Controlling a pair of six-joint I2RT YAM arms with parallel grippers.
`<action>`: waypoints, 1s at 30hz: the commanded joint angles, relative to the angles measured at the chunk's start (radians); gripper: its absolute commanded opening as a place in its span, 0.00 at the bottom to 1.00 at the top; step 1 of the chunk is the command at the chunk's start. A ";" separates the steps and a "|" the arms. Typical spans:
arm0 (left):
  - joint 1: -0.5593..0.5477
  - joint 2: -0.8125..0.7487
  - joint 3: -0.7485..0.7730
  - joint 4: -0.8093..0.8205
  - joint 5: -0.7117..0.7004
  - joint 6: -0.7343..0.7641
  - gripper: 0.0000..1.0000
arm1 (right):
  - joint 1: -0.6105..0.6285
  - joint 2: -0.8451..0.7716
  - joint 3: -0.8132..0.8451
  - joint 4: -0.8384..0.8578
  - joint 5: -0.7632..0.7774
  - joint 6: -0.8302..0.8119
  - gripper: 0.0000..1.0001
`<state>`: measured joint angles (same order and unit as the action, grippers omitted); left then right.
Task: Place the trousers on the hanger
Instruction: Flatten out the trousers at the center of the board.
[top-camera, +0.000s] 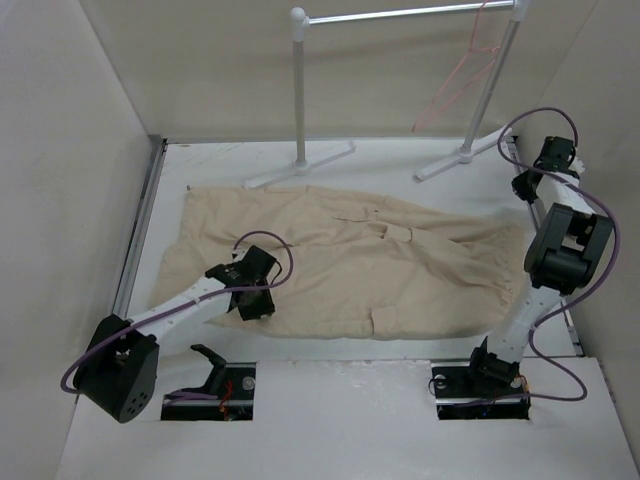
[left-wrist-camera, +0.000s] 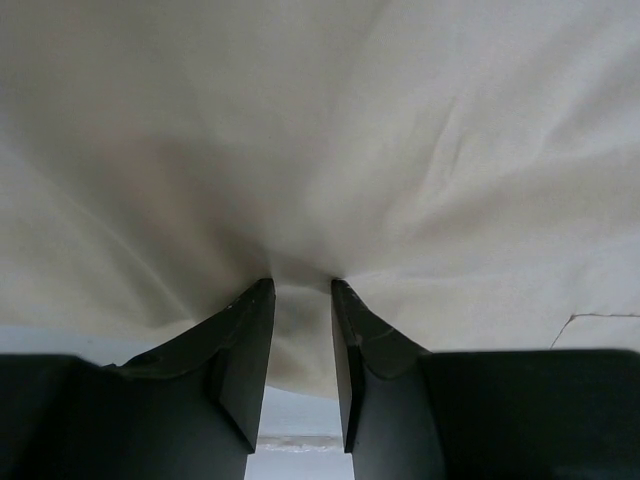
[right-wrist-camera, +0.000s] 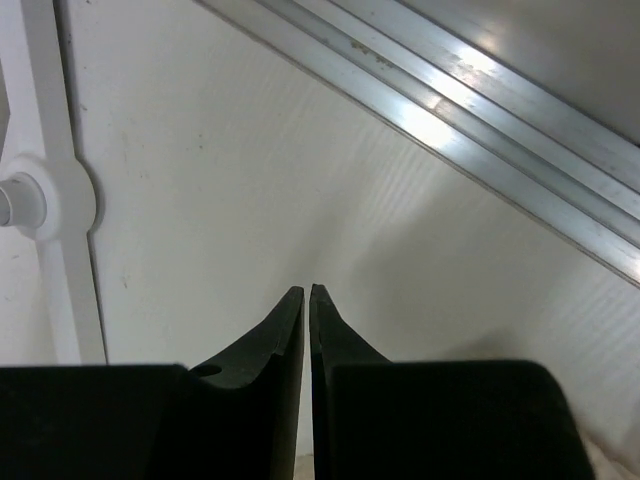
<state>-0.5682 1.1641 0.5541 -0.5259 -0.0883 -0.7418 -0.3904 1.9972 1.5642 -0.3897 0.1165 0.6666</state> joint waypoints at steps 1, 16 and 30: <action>-0.006 0.002 0.026 -0.082 -0.021 -0.022 0.28 | 0.028 0.025 0.085 -0.038 -0.006 0.011 0.15; -0.213 0.185 0.244 0.104 0.150 -0.019 0.43 | -0.002 -0.161 -0.234 -0.120 0.127 -0.021 0.65; -0.037 0.063 -0.002 0.014 0.073 -0.051 0.38 | 0.066 0.003 0.022 -0.086 0.058 0.014 0.02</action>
<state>-0.6460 1.2564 0.5934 -0.3977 0.0406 -0.7940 -0.3485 1.9789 1.4883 -0.5503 0.1856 0.6617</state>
